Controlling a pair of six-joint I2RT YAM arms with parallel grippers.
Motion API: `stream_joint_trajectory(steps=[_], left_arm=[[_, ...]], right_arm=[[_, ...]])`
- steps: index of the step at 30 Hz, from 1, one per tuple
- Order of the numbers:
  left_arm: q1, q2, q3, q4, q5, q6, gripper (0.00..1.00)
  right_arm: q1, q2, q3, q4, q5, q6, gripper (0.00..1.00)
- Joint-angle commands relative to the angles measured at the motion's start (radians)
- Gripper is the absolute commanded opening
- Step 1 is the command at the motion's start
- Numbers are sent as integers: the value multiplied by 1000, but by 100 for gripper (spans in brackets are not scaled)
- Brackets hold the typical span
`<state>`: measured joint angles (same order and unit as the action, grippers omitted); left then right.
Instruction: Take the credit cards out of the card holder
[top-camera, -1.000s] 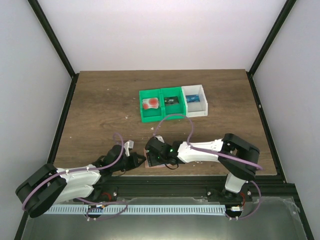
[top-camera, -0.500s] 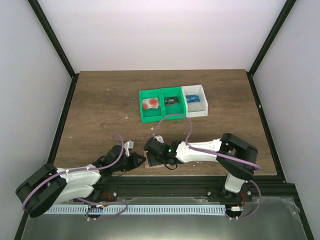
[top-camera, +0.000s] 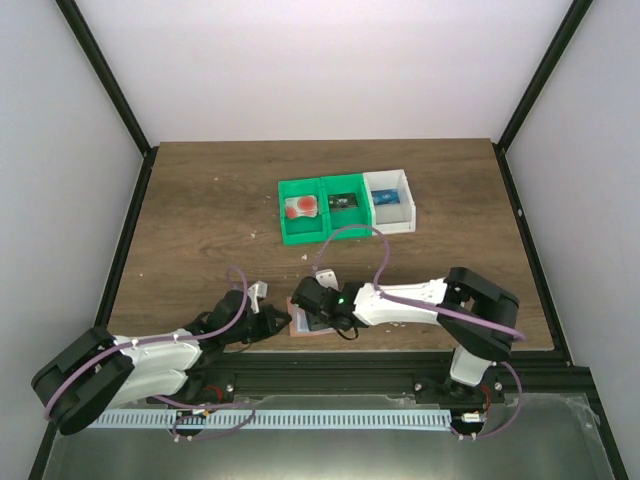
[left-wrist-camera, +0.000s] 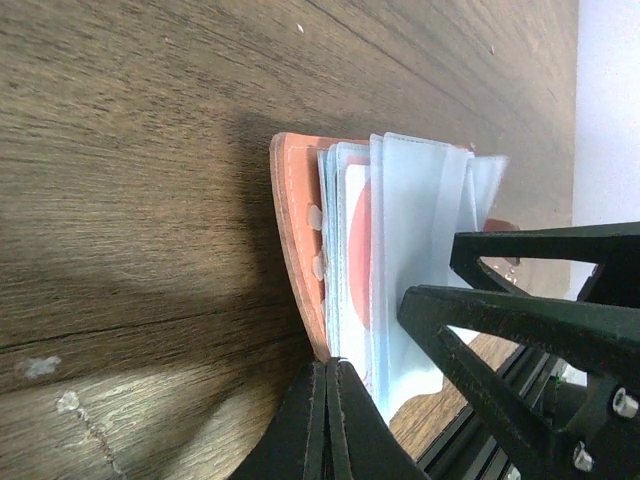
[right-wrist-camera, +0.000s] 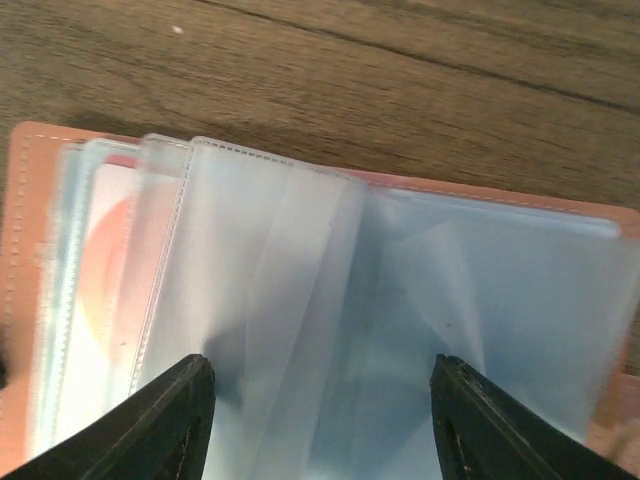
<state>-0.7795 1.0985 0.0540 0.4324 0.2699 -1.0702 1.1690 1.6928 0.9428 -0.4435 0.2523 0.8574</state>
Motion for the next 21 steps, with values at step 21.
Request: stream_joint_trajectory(steps=[21], left_arm=[[-10, -2, 9, 27, 3, -1, 0]], right_arm=[[6, -312, -27, -118, 35, 22, 53]])
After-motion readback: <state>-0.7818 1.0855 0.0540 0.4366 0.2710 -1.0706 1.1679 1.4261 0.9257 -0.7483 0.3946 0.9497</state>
